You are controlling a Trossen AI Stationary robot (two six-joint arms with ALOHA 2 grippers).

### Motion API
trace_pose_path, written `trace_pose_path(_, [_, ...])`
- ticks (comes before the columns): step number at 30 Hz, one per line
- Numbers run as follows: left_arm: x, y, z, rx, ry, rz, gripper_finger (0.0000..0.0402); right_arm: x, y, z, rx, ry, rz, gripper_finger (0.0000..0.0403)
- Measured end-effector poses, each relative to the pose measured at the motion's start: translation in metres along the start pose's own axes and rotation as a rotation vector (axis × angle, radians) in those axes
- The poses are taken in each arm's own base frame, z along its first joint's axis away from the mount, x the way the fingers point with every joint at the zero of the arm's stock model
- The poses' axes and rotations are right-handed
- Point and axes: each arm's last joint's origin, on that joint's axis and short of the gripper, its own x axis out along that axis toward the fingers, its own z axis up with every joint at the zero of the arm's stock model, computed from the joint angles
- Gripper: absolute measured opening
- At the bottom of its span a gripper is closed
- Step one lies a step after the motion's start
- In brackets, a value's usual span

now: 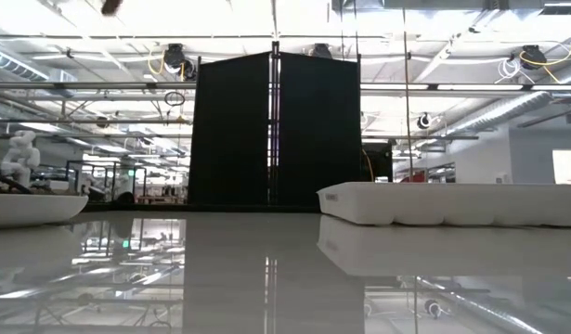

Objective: Sort silverware
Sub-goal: Put the bronze spoon into the silverware tray

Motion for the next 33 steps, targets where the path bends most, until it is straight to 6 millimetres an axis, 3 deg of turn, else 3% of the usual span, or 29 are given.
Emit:
trace_pose_path(8, [0.004, 0.004, -0.008, -0.010, -0.032, -0.087, 0.0000, 0.009, -0.016, 0.004, 0.021, -0.043, -0.021, 0.0169])
trace_pose_path(13, [0.013, 0.007, -0.013, -0.001, -0.018, -0.077, 0.0000, 0.016, -0.027, 0.006, 0.058, -0.056, 0.115, 0.0169])
trace_pose_path(21, [0.023, 0.012, -0.017, -0.006, -0.010, -0.091, 0.0000, 0.019, -0.032, 0.010, 0.060, -0.101, 0.137, 0.0163])
trace_pose_path(24, [0.023, 0.012, -0.016, -0.006, -0.017, -0.090, 0.0000, 0.017, -0.029, 0.011, 0.053, -0.110, 0.144, 0.0133])
trace_pose_path(28, [0.023, 0.012, -0.015, -0.003, -0.030, -0.087, 0.0016, 0.015, -0.024, 0.011, 0.009, -0.112, 0.153, 0.0028])
trace_pose_path(33, [0.023, 0.013, -0.015, 0.087, -0.035, -0.081, 0.0075, 0.013, -0.022, 0.010, -0.007, -0.087, 0.109, 0.0004])
